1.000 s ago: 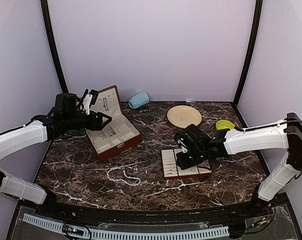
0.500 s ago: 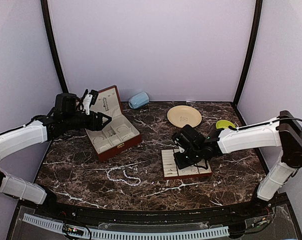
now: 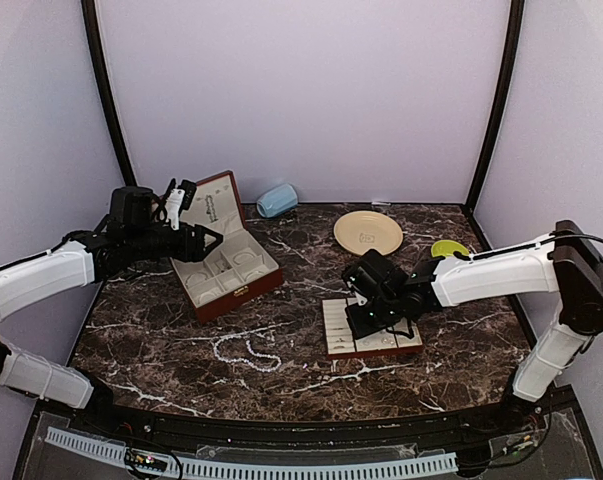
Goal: Organize the mixed jewelry
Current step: Pick up the earring from the earring holder.
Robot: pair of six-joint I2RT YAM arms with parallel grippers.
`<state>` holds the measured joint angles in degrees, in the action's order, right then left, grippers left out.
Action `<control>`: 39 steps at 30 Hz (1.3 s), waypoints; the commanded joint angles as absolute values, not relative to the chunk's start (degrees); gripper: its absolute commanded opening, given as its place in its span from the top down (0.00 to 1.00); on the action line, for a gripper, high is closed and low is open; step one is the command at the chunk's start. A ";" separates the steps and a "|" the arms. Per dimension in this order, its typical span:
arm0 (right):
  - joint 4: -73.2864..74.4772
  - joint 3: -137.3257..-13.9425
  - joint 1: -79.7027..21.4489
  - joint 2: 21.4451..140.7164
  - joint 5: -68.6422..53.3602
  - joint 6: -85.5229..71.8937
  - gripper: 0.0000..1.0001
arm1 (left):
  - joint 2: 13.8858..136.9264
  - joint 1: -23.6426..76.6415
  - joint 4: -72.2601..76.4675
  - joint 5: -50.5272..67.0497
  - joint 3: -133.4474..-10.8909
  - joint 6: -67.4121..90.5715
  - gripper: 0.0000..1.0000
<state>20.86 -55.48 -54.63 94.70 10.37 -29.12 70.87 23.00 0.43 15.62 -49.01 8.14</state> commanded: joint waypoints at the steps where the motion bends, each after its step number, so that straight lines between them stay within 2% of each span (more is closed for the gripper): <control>1: 20.58 -56.29 -54.36 94.56 11.33 -29.08 1.00 | 68.88 22.68 1.62 16.04 -48.30 7.89 0.34; 7: 16.68 -53.72 -53.32 90.12 9.58 -31.09 1.00 | 67.39 22.76 5.70 20.13 -46.93 10.01 0.34; 11: 9.21 -48.37 -50.61 83.55 5.52 -33.96 1.00 | 65.94 24.82 19.08 21.56 -40.76 17.44 0.31; 19: -19.63 -31.95 -46.33 71.51 -6.88 -45.87 1.00 | 73.44 43.85 47.89 12.59 -34.96 17.65 0.26; 24: -33.98 -25.52 -45.97 67.90 -9.89 -56.05 1.00 | 81.73 53.50 55.53 6.48 -36.10 6.76 0.24; 27: -41.29 -22.51 -45.97 66.10 -10.92 -60.24 1.00 | 87.89 56.68 61.83 7.52 -37.03 5.67 0.23; 32: -39.21 -23.60 -46.03 64.47 -12.19 -61.83 1.00 | 95.73 62.07 64.54 4.33 -41.16 -5.52 0.21; 39: -37.39 -24.39 -45.97 63.68 -13.77 -63.19 1.00 | 100.67 64.23 63.57 -1.85 -46.54 -12.87 0.21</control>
<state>-35.94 -22.98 -46.35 64.49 -12.21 -61.41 99.90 63.16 60.42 3.31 -43.55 -5.28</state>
